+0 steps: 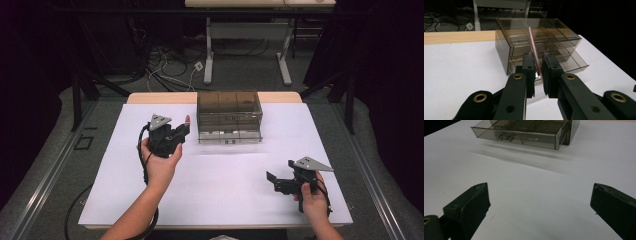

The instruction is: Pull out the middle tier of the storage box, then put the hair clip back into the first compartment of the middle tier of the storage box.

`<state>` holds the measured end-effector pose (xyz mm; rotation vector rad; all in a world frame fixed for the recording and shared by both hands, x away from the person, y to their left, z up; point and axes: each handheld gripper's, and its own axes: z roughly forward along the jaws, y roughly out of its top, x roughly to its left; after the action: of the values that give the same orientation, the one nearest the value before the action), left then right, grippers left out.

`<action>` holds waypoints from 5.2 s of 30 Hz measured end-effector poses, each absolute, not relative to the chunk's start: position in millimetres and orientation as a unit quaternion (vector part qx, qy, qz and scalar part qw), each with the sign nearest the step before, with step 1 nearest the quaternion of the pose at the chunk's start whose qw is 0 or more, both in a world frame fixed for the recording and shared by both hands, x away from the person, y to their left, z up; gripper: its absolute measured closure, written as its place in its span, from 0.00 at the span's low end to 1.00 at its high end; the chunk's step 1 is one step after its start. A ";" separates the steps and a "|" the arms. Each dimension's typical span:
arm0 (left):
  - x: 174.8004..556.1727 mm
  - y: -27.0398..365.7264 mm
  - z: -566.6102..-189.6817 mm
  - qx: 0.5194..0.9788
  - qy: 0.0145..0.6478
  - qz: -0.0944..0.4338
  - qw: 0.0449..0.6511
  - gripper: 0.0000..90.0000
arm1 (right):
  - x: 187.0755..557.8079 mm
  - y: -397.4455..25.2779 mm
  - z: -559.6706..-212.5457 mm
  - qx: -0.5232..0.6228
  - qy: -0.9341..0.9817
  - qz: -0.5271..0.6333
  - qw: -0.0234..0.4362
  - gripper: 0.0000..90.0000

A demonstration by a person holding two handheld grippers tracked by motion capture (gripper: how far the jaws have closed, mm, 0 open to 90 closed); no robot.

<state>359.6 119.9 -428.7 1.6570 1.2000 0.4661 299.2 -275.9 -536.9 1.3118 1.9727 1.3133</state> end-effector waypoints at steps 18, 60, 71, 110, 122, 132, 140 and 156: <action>378.7 102.0 -443.8 0.684 0.500 0.190 0.497 0.91 | 300.4 -275.9 -537.5 0.471 0.711 0.477 0.214 0.03; 413.9 66.0 -484.6 0.743 0.460 0.214 0.436 0.91 | 301.0 -276.3 -537.7 0.467 0.714 0.476 0.213 0.03; 421.4 63.0 -499.1 0.749 0.469 0.205 0.420 0.90 | 300.8 -276.5 -537.2 0.467 0.717 0.472 0.210 0.03; 432.5 55.2 -512.9 0.757 0.475 0.210 0.397 0.88 | 301.1 -274.6 -538.4 0.465 0.718 0.475 0.209 0.03; 432.0 63.2 -511.0 0.744 0.485 0.217 0.404 0.78 | 301.3 -274.3 -538.7 0.464 0.719 0.474 0.209 0.03; 428.8 61.3 -504.5 0.738 0.482 0.223 0.416 0.68 | 301.4 -274.5 -538.9 0.464 0.718 0.474 0.209 0.03; 425.4 55.6 -500.1 0.744 0.464 0.233 0.421 0.60 | 301.2 -274.2 -538.9 0.464 0.719 0.474 0.208 0.03; 425.6 57.4 -495.1 0.741 0.425 0.238 0.462 0.45 | 301.4 -274.8 -538.9 0.466 0.718 0.473 0.208 0.03</action>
<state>425.6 57.4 -495.1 1.8228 1.0443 0.5842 301.4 -274.8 -538.9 1.2971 1.9989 1.3170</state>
